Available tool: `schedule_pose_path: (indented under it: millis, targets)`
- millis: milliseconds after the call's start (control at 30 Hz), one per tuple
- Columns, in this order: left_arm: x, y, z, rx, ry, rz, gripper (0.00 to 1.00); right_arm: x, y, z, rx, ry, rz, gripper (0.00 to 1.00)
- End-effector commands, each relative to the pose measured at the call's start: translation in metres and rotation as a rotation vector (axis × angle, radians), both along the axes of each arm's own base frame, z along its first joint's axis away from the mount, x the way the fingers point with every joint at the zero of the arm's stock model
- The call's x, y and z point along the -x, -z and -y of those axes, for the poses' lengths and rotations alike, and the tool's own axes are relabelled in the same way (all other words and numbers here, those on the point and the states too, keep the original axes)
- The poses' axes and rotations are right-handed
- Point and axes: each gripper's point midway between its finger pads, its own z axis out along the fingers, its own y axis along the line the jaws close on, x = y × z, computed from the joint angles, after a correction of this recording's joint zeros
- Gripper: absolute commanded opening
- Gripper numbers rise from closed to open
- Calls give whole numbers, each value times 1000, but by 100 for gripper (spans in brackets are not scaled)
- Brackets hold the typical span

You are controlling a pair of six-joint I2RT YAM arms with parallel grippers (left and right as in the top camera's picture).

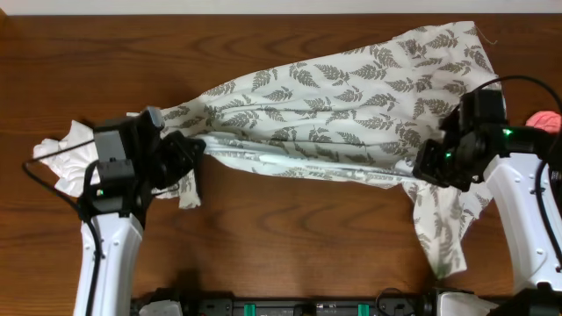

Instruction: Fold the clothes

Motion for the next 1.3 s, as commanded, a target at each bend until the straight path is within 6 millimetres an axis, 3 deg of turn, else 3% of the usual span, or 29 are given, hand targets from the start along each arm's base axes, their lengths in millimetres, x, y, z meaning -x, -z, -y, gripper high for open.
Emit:
schedule_pose_path:
  millis: [0, 233, 400, 700, 1000, 1133, 1267]
  targets:
    - [-22, -10, -17, -79, -25, 35, 6, -19, -3, 26, 95, -40, 48, 0]
    - [-46, 1, -21, -97, 0, -3, 6, -66, -8, 34, 117, -94, 103, 1]
    - [-59, 8, -30, -142, -13, -20, 6, -99, -10, 54, 161, -73, 100, 1]
    - [-73, 0, -45, -217, -64, 10, 6, -124, 3, 96, 269, -5, 68, 1]
    - [-100, 7, -49, -228, -79, 66, 6, -173, -14, 102, 317, -55, 282, 1]
    - [-113, 25, -39, -226, -51, 59, 6, -187, -17, 94, 274, -70, 345, 1]
    - [-112, 45, -18, -216, 6, 13, 6, -191, -2, 88, 256, -85, 324, 1]
